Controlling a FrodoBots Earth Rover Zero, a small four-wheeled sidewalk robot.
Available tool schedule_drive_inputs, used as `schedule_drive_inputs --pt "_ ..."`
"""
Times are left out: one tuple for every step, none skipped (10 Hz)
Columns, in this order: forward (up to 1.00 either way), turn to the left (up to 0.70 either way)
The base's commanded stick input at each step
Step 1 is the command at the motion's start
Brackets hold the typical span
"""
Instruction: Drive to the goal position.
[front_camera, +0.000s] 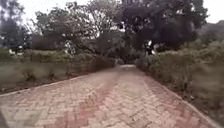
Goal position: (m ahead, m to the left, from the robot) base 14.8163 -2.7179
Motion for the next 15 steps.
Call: schedule_drive_inputs --pt "0.70 0.00" --pt "0.70 0.00" --pt "0.70 0.00" --pt "0.70 0.00" --pt "0.70 0.00" --pt "0.70 0.00" --pt "0.70 0.00" --pt "0.70 0.00" --pt "0.70 0.00" --pt "0.70 0.00" --pt "0.70 0.00" --pt "0.70 0.00" --pt "0.70 0.00" --pt "0.70 0.00" --pt "0.70 0.00"
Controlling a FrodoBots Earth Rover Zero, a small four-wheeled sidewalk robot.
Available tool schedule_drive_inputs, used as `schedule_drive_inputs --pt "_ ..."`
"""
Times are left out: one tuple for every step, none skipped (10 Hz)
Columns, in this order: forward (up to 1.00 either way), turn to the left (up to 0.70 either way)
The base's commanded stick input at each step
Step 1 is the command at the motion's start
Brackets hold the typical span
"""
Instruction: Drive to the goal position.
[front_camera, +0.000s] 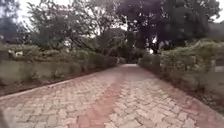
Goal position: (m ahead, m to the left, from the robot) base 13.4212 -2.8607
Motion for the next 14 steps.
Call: schedule_drive_inputs --pt "0.70 0.00" --pt "0.70 0.00" --pt "0.70 -0.27" --pt "0.70 -0.32" --pt "0.70 -0.35" --pt "0.70 -0.35" --pt "0.70 0.00" --pt "0.70 0.00" --pt "0.70 0.00" --pt "0.70 0.00" --pt "0.70 0.00" --pt "0.70 0.00" --pt "0.70 0.00" --pt "0.70 0.00"
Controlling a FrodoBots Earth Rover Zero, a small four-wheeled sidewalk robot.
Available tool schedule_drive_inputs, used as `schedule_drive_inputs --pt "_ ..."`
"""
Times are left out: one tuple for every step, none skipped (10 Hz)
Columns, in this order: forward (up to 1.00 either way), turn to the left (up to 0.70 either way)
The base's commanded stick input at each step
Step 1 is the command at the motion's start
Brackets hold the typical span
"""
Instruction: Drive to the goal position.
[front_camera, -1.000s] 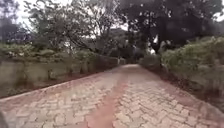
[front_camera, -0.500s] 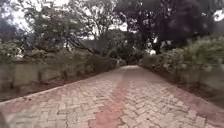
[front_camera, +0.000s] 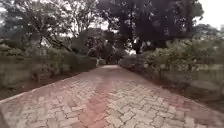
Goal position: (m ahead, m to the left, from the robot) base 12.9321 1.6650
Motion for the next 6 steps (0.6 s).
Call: schedule_drive_inputs --pt "0.70 0.00" --pt "0.70 0.00" --pt "0.70 0.00" --pt "0.70 0.00" --pt "0.70 0.00" --pt "0.70 0.00"
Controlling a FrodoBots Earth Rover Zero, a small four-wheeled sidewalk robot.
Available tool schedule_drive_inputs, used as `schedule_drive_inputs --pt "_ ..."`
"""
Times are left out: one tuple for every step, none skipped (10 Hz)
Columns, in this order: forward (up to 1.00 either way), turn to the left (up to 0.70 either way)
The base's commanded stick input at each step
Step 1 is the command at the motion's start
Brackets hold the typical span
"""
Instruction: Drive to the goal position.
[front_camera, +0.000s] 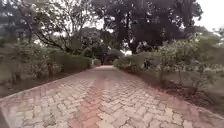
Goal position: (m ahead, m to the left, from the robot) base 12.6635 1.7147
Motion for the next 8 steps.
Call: schedule_drive_inputs --pt "0.70 0.00" --pt "0.70 0.00" --pt "0.70 0.00" --pt "0.70 0.00" --pt "0.69 0.00" --pt "0.68 0.00" --pt "0.68 0.00" --pt "0.70 0.00"
